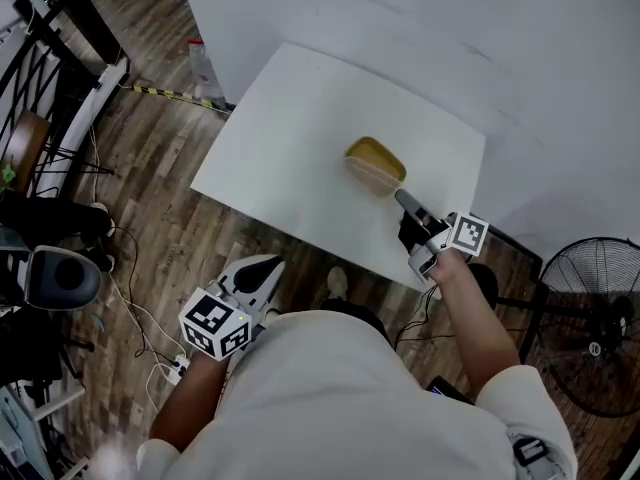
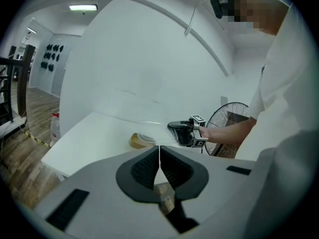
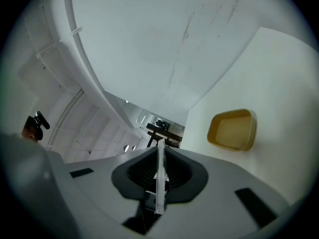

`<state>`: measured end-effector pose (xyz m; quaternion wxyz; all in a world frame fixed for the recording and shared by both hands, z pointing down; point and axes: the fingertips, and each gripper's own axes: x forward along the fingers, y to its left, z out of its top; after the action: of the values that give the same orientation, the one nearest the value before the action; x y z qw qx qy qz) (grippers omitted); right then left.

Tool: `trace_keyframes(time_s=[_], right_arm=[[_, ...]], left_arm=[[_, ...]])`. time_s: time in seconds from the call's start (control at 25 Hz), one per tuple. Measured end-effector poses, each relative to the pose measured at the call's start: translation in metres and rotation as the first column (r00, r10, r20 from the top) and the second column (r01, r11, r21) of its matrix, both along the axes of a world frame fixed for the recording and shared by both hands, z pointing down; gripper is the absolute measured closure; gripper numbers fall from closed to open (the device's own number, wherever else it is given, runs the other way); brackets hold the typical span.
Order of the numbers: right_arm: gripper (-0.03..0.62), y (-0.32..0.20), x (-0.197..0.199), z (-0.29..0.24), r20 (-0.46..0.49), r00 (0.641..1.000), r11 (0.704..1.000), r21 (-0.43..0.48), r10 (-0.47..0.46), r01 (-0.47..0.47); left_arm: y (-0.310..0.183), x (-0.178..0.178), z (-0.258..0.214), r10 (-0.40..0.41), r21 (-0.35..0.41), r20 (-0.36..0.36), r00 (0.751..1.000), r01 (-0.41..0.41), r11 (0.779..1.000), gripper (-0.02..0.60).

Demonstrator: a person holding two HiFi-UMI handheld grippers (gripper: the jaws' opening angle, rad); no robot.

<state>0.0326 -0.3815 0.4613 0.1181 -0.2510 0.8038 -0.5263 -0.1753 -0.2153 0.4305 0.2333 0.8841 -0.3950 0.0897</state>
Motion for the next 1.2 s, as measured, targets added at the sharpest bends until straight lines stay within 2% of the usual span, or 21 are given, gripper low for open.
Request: trace_keyframes(time_s=[0.32, 0.84, 1.2], right_arm=[[0.551, 0.083, -0.037, -0.015, 0.02, 1.0, 1.0, -0.009, 0.017, -0.016], [0.551, 0.206, -0.071, -0.019, 0.042, 0.999, 0.999, -0.032, 0.025, -0.024], [0.553, 0.22, -0.078, -0.015, 0.047, 0.999, 0.999, -0.041, 0.011, -0.009]], left_arm=[[0.045, -0.035, 0.001, 0.019, 0.018, -0.012, 1.0, -0.018, 1.0, 0.563], [0.124, -0.066, 0.013, 0.048, 0.023, -0.033, 0.998, -0.047, 0.999, 0.563], [0.137, -0.07, 0.015, 0.043, 0.029, -0.03, 0.999, -0.042, 0.999, 0.563]])
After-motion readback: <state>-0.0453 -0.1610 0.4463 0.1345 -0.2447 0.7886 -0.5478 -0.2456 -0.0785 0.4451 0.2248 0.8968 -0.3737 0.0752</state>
